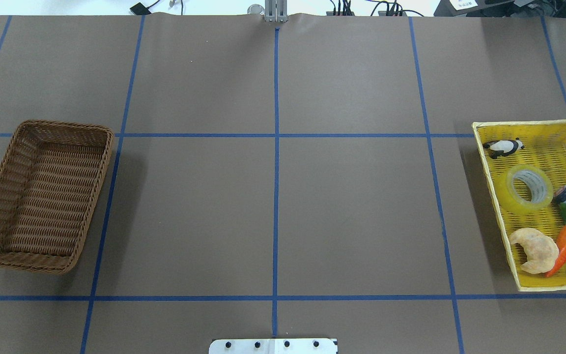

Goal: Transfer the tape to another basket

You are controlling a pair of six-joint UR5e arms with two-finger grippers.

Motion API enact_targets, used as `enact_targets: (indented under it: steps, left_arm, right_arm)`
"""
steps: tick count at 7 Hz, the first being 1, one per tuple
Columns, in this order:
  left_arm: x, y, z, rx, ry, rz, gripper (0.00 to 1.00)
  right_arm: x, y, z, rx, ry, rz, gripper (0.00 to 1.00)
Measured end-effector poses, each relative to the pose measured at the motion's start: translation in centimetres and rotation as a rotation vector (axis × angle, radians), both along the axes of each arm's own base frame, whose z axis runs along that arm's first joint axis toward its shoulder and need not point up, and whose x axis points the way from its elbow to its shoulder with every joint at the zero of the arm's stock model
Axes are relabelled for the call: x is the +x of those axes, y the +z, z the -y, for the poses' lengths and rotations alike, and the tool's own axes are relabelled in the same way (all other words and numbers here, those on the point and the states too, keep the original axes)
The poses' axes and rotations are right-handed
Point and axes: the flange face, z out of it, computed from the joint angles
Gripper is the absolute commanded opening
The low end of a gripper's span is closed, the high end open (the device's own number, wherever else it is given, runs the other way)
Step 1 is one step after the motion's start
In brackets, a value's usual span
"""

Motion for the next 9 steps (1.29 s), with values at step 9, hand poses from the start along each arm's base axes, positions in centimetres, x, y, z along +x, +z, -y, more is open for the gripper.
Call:
enact_targets:
  steps: [9]
  left_arm:
    - [-0.1,-0.1,-0.1,-0.003,-0.007,0.0,0.98]
  right_arm:
    - [-6.8,-9.9,3.2,0.217,-0.13,0.017,1.0]
